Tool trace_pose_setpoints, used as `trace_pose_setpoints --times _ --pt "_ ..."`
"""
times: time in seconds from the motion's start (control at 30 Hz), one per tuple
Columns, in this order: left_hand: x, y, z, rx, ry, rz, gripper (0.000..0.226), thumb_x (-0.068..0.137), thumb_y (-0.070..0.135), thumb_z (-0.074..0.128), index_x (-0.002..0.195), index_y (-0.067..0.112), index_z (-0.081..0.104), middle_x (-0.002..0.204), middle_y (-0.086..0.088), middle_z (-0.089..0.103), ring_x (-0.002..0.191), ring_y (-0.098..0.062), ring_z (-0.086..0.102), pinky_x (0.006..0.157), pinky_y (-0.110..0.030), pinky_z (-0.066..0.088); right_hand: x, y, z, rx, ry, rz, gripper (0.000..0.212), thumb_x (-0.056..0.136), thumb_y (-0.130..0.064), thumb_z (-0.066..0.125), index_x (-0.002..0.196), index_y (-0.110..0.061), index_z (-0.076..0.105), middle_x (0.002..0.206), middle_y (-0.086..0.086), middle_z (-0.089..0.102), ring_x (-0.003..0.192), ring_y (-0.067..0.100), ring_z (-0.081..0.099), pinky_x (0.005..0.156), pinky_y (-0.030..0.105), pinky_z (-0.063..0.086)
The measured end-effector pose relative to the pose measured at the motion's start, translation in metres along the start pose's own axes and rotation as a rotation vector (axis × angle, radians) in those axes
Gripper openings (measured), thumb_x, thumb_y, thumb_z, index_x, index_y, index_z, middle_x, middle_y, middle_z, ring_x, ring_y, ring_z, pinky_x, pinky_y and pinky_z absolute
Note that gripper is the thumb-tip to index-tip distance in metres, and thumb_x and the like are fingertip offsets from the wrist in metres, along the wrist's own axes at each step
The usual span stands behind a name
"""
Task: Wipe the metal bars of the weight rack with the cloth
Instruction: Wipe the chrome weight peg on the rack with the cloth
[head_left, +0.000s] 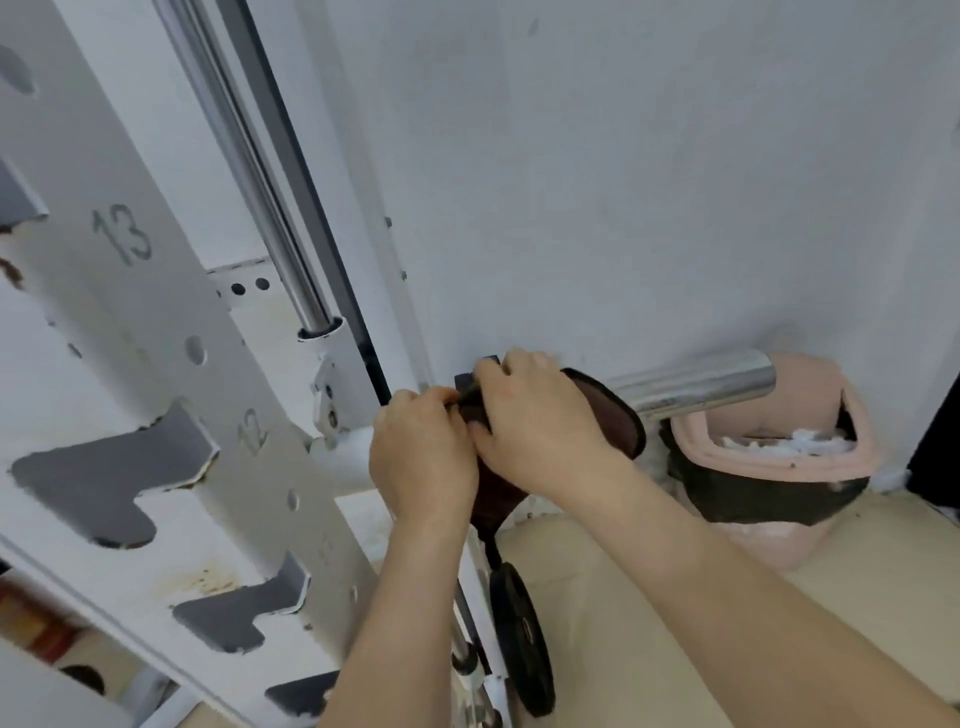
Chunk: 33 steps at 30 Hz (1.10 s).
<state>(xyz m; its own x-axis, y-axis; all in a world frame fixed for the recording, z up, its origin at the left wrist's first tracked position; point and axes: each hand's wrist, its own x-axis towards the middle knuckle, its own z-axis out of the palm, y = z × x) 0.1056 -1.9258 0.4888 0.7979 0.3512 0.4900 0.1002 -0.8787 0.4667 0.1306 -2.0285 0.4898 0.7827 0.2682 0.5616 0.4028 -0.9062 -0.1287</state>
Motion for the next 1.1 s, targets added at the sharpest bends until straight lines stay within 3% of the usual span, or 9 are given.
trace_pose_setpoints --times 0.1,0.23,0.33,0.53,0.7,0.8,0.9,1.0,1.1 --pt "-0.006 0.002 -0.006 -0.096 0.022 -0.004 0.033 0.099 0.021 0.042 0.125 0.022 0.062 0.112 -0.002 0.065 0.104 -0.022 0.057 0.076 -0.029 0.037 -0.005 0.004 0.015 -0.055 -0.165 -0.186 0.052 0.093 -0.043 0.018 0.123 -0.018 0.053 0.109 0.001 0.063 0.104 0.025 0.058 0.092 0.043 0.039" --pt "-0.037 0.007 -0.005 -0.164 0.088 0.203 0.046 0.085 -0.002 0.043 0.128 0.009 0.057 0.121 -0.009 0.06 0.11 -0.027 0.052 0.088 -0.035 0.043 0.02 0.015 0.013 -0.082 -0.333 -0.299 0.059 0.086 -0.046 0.011 0.129 -0.024 0.044 0.109 -0.002 0.057 0.085 0.023 0.061 0.067 0.038 0.044" --pt "-0.041 0.004 0.003 -0.15 0.042 0.215 0.058 0.078 0.009 0.029 0.13 0.004 0.054 0.124 -0.011 0.058 0.112 -0.028 0.051 0.097 -0.042 0.045 0.021 0.016 0.016 -0.007 -0.207 -0.25 0.06 0.086 -0.053 0.011 0.12 -0.025 0.051 0.106 0.0 0.05 0.072 0.02 0.049 0.063 0.036 0.039" --pt "-0.035 -0.001 0.004 0.057 -0.178 0.371 0.057 0.082 0.011 0.051 0.138 0.02 0.046 0.149 -0.002 0.04 0.139 -0.017 0.033 0.118 -0.037 0.008 -0.005 0.071 0.0 -0.2 -0.17 -0.122 0.059 0.097 -0.053 0.01 0.083 -0.023 0.059 0.083 -0.007 0.064 0.082 0.019 0.061 0.086 0.037 0.039" --pt "-0.042 -0.016 0.003 -0.058 -0.056 0.139 0.064 0.081 -0.002 0.049 0.143 0.004 0.036 0.154 -0.013 0.031 0.143 -0.027 0.026 0.116 -0.043 0.028 0.015 -0.017 0.018 -0.17 -0.203 -0.196 0.026 0.099 -0.026 0.036 0.087 -0.019 0.059 0.085 0.0 0.067 0.079 0.027 0.064 0.065 0.034 0.033" --pt "-0.038 -0.016 0.009 -0.027 -0.031 0.129 0.064 0.08 0.003 0.046 0.144 0.004 0.035 0.154 -0.015 0.028 0.145 -0.031 0.018 0.116 -0.046 0.026 0.011 -0.015 0.036 -0.076 -0.009 -0.189 0.026 0.094 -0.028 0.04 0.082 -0.017 0.062 0.073 0.001 0.064 0.067 0.026 0.061 0.06 0.033 0.028" --pt "-0.038 -0.011 0.017 0.069 -0.024 0.189 0.069 0.073 0.002 0.057 0.14 0.006 0.041 0.149 -0.018 0.036 0.143 -0.036 0.021 0.119 -0.047 0.017 -0.015 0.036 0.036 -0.133 0.119 -0.297 0.044 0.095 -0.044 0.037 0.11 -0.014 0.065 0.095 0.002 0.067 0.083 0.026 0.061 0.072 0.038 0.037" --pt "-0.035 -0.013 0.02 0.13 -0.024 0.22 0.079 0.069 0.001 0.067 0.142 0.006 0.039 0.149 -0.017 0.037 0.143 -0.034 0.023 0.119 -0.045 0.011 -0.035 0.098 0.012 -0.233 0.021 -0.271 0.062 0.087 -0.059 0.047 0.128 -0.014 0.055 0.119 0.004 0.062 0.107 0.026 0.058 0.09 0.041 0.037" --pt "-0.03 -0.016 0.018 0.198 -0.072 0.282 0.084 0.074 0.006 0.07 0.147 0.008 0.028 0.155 -0.015 0.026 0.146 -0.032 0.014 0.119 -0.042 0.003 -0.019 0.086 -0.006 -0.244 -0.194 -0.115 0.057 0.074 -0.063 0.061 0.11 -0.019 0.055 0.101 -0.003 0.062 0.094 0.022 0.059 0.083 0.038 0.039"
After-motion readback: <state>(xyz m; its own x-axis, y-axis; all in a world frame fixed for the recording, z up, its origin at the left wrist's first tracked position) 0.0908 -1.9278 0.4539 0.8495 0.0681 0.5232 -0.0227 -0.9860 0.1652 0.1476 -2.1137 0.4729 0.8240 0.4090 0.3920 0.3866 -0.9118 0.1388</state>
